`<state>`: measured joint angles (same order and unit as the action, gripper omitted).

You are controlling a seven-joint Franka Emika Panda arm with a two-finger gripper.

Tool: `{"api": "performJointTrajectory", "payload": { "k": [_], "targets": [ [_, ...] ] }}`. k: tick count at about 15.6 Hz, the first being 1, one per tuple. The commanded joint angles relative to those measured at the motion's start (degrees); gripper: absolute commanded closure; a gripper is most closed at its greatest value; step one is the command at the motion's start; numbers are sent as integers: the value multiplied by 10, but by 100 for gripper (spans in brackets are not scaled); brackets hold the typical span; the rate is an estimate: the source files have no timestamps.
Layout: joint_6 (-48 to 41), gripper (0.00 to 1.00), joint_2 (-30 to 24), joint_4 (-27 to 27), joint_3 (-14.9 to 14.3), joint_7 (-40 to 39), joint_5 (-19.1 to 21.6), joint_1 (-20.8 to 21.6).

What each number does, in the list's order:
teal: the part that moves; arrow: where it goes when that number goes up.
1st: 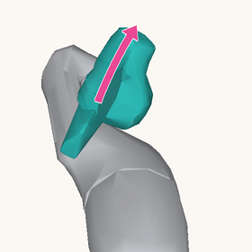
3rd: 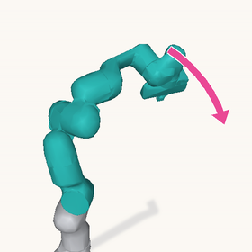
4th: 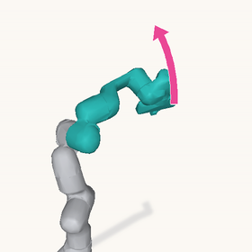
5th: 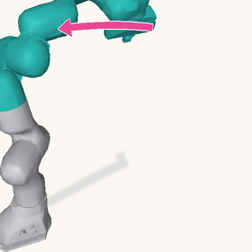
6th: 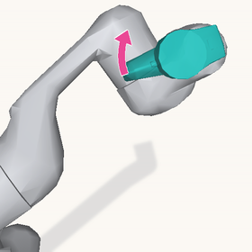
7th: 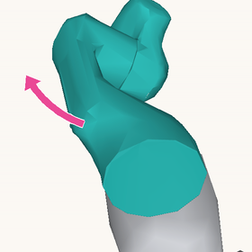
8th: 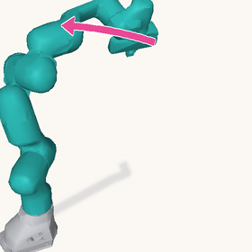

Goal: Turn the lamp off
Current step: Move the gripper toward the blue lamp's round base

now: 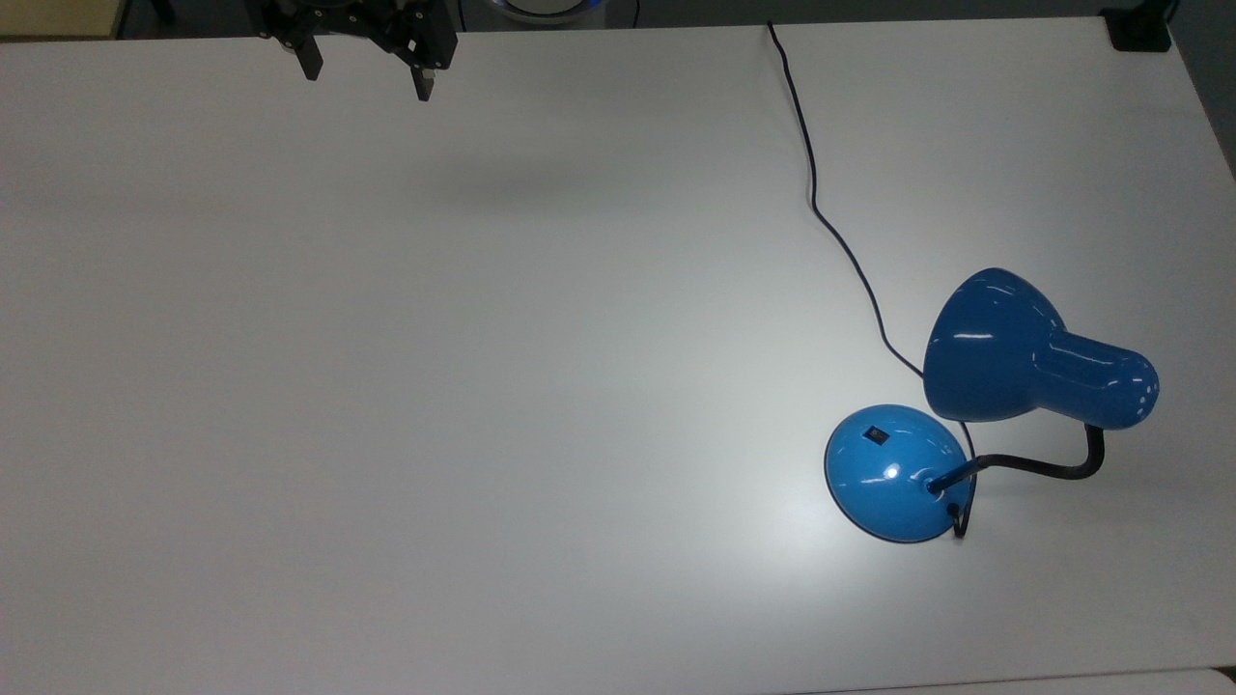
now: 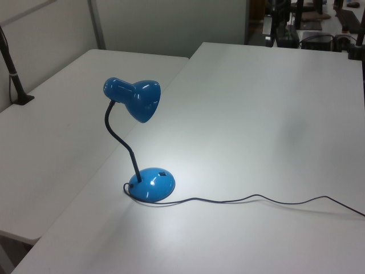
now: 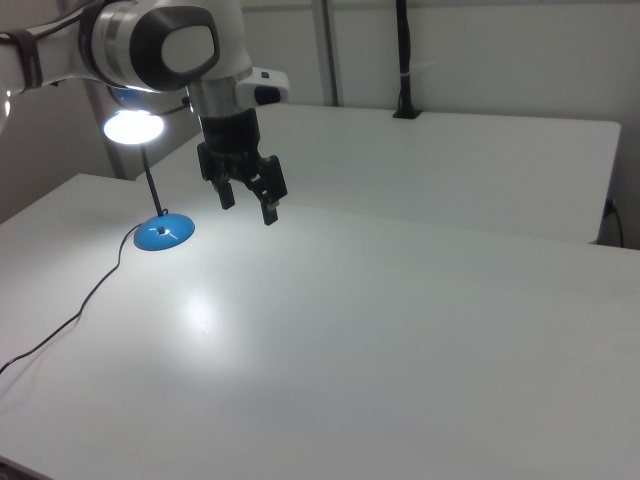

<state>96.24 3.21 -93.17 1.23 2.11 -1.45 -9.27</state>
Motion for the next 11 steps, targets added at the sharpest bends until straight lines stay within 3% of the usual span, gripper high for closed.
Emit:
{"api": "performJointTrajectory", "payload": {
  "k": [1, 11],
  "targets": [
    [-45, 0, -14, -1, -21, 4, 0, 17],
    [-43, 0, -12, -1, -18, 12, 0, 25]
  ]
}}
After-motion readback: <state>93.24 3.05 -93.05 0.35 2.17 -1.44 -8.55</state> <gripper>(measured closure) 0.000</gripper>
